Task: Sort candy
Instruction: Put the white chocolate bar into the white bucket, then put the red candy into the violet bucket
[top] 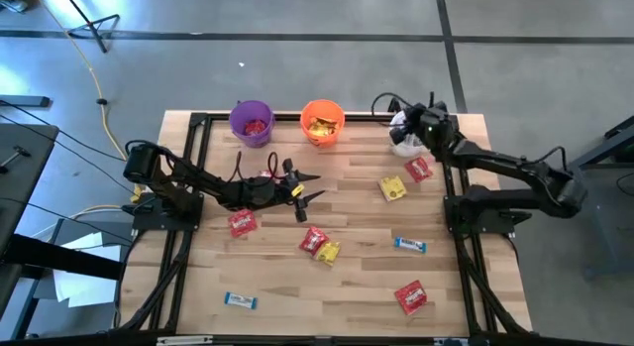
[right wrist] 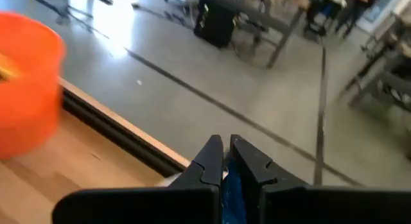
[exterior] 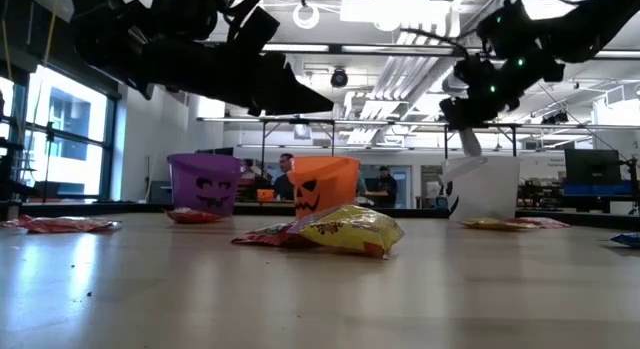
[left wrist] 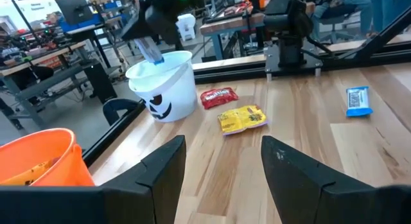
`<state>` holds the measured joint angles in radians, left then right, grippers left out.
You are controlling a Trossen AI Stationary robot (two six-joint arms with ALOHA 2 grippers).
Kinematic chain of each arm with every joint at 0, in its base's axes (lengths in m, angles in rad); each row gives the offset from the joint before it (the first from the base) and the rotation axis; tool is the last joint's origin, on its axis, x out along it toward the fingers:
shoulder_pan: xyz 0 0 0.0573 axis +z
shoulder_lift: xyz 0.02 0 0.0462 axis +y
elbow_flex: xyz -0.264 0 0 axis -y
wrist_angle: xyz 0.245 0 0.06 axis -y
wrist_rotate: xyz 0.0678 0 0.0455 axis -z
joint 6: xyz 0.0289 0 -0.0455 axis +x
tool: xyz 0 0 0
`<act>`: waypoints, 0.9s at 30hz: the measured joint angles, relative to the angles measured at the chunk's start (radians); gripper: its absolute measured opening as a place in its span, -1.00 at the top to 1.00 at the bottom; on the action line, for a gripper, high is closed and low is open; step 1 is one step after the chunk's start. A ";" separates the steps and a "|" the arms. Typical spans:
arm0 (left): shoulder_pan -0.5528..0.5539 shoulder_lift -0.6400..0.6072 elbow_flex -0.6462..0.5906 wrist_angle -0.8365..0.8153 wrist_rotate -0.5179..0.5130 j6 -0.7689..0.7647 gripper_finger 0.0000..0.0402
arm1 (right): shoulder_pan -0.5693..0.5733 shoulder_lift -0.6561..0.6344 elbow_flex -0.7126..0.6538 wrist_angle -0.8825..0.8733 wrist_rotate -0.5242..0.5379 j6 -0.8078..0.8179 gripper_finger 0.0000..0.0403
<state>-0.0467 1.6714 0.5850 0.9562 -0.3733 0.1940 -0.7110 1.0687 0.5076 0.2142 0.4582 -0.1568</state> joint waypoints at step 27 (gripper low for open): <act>-0.019 -0.255 0.001 -0.531 0.014 0.007 0.08 | -0.075 0.056 0.132 -0.332 -0.004 0.041 0.15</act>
<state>-0.0653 1.4167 0.5858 0.4255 -0.3588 0.2008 -0.7856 1.1246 0.6400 -0.1179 0.4541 -0.1160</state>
